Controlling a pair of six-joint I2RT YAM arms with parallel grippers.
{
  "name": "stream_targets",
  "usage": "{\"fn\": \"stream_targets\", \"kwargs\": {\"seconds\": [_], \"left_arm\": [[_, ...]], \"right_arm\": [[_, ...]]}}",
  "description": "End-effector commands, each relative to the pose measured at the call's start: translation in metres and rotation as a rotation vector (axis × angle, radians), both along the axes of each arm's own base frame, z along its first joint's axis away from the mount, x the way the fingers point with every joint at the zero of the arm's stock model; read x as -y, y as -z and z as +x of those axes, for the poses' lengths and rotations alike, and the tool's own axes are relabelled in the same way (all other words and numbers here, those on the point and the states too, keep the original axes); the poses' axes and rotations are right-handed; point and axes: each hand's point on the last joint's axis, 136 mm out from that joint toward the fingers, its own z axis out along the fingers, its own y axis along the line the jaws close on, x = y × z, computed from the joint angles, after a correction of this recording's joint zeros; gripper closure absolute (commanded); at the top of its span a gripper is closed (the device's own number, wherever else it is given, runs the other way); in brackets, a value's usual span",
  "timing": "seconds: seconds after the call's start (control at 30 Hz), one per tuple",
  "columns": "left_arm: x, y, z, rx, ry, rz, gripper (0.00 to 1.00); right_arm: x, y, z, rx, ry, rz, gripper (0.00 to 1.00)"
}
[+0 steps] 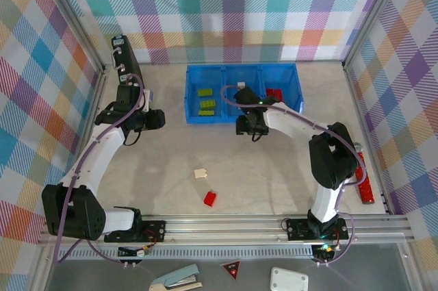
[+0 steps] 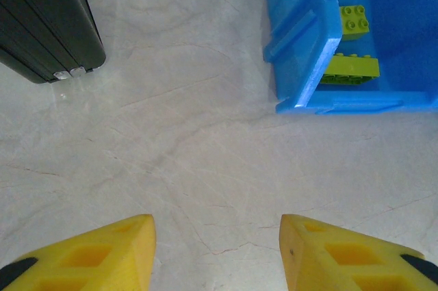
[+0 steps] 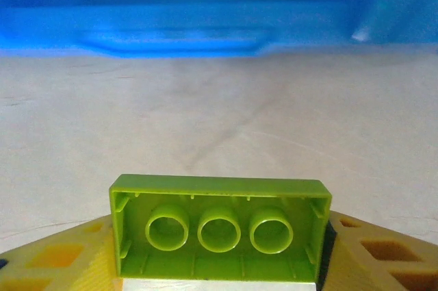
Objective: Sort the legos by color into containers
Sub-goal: Pick up the lego from the middle-right of the table, then place the lego in the container.
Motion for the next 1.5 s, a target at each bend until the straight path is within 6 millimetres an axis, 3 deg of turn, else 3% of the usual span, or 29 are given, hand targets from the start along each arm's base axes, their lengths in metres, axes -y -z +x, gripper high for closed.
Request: {"fn": "stream_targets", "kwargs": {"seconds": [0.0,0.27,0.43,0.83,1.23,1.47], "left_arm": [[-0.003,-0.007,-0.004,0.015,-0.014,-0.007,0.49],[-0.004,-0.008,-0.005,0.022,-0.015,-0.009,0.49],[-0.004,-0.009,-0.005,0.024,-0.016,-0.005,0.49],[-0.009,-0.011,-0.007,0.032,-0.029,0.016,0.49],[-0.006,-0.01,-0.007,0.032,-0.022,0.002,0.49],[-0.005,-0.01,-0.006,0.029,-0.02,-0.005,0.49]], "right_arm": [[-0.015,-0.003,-0.006,-0.02,-0.123,-0.056,0.41],[-0.046,-0.019,-0.012,0.039,-0.642,-0.08,0.45],[-0.053,-0.02,-0.008,0.086,-0.937,-0.181,0.49],[-0.111,-0.031,-0.014,0.284,-1.521,-0.086,0.48],[-0.159,-0.022,0.042,0.366,-1.61,-0.137,0.51],[-0.183,-0.023,0.088,0.473,-1.569,-0.212,0.5]]}}
